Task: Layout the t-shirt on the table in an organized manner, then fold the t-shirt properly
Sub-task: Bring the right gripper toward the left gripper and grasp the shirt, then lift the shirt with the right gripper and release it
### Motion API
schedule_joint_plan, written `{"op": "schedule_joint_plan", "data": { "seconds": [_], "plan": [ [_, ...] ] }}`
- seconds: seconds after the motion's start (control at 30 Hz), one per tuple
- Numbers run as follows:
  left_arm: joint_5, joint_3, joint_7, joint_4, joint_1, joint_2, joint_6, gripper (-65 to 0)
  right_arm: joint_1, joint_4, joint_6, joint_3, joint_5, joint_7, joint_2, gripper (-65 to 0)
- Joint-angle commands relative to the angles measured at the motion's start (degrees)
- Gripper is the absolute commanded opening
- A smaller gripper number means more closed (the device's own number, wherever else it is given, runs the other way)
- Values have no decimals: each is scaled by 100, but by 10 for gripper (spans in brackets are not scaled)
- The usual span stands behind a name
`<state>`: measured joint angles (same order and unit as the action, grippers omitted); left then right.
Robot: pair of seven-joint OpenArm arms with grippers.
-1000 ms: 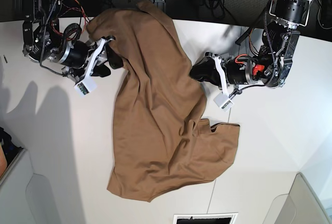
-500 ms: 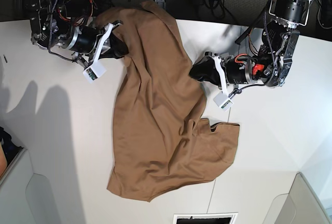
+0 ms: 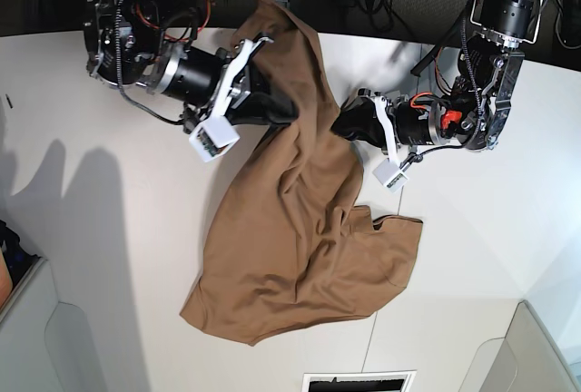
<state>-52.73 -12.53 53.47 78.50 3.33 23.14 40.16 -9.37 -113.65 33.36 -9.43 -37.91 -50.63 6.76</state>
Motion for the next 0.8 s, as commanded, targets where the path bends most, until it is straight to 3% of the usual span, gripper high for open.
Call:
{"op": "schedule_joint_plan", "data": {
  "seconds": [0.0,0.03,0.13,0.17,0.2,0.4,0.77],
  "plan": [
    [90,17,52,39,57,50,-16,-578,46,-105,50,-216,20,129,-76,-650],
    [63,17,52,39,55,50,-16,-578,46,-105,50,-448,212,129,-118,-637],
    [-35,17,57,39,31,52,-16,-578,46,-105,31,-1064,721,157,-122,-331],
    [-37,17,63,39,31,50,-16,-578,46,-105,17,-1189,863,157,-122,-268],
    [-37,17,76,39,31,52,-16,-578,46,-105,-13,-1261,962,157,-122,-244],
    [-52,17,201,39,31,55,-16,-578,28,-195,-61,-1005,988,68,-122,-245],
    [-243,17,291,39,31,83,-16,-578,-234,-251,-35,839,739,-232,61,-247]
  ]
}}
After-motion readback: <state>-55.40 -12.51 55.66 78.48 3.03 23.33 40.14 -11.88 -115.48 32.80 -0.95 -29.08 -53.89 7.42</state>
